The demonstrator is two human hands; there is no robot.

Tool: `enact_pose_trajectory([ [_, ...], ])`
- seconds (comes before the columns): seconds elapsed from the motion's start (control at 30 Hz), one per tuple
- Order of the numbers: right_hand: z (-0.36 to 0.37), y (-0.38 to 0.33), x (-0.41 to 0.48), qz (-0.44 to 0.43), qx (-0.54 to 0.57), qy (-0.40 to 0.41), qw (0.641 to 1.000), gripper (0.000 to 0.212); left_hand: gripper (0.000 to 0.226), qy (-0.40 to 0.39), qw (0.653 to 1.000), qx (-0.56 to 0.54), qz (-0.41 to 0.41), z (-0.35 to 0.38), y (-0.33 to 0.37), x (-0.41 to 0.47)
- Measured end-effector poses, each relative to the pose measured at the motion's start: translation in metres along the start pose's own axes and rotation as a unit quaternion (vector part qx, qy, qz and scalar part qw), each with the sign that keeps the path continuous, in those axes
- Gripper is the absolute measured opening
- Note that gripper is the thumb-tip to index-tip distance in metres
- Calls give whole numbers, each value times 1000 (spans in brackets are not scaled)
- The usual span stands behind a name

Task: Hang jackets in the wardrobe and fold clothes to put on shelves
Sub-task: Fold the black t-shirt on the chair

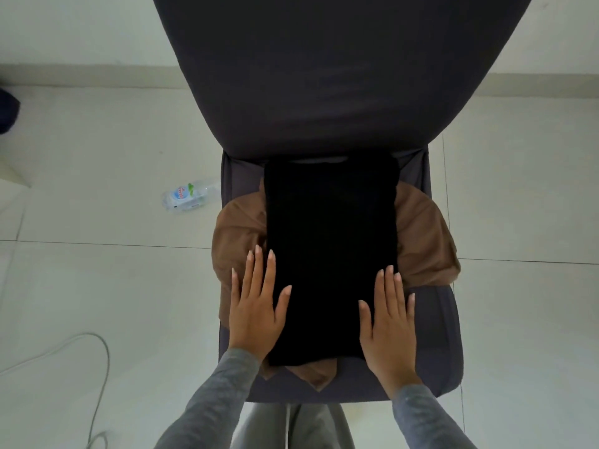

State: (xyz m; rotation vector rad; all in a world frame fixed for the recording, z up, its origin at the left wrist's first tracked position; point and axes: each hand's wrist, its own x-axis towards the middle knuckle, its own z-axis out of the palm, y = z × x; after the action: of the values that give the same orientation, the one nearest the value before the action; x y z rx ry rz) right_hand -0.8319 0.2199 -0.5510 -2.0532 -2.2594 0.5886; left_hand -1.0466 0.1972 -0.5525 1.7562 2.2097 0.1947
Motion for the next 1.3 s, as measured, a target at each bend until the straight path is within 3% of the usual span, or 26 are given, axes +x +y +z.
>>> enact_pose_trajectory([
  [0.27, 2, -8, -37, 83, 199, 66, 974, 54, 59, 0, 1000, -7, -11, 3, 0, -42],
  [0.4, -12, -18, -47, 173, 261, 100, 944, 49, 54, -27, 997, 25, 64, -3, 8, -59],
  [0.53, -39, -21, -41, 292, 347, 34, 891, 44, 57, -84, 986, 33, 137, -9, 20, -71],
  [0.7, -76, -27, -30, 305, 434, -43, 847, 15, 78, -131, 965, 46, 224, -19, 41, -71],
  [0.8, -112, -45, -26, 283, 505, -78, 812, 11, 85, -123, 978, 0, 167, -42, 61, -66],
  [0.93, -170, -71, -14, 239, 538, -90, 804, 14, 65, -45, 977, -182, 104, -89, 85, -48],
  [1.03, -214, -90, -7, 193, 552, -90, 806, 11, 52, 0, 946, -308, 97, -136, 96, -36],
  [1.17, -264, -110, -6, 135, 562, -79, 812, 21, 28, -1, 903, -429, 9, -199, 104, -18],
  [1.3, -280, -109, -31, 156, 594, -34, 789, 22, 30, -18, 833, -544, -98, -257, 115, -10],
])
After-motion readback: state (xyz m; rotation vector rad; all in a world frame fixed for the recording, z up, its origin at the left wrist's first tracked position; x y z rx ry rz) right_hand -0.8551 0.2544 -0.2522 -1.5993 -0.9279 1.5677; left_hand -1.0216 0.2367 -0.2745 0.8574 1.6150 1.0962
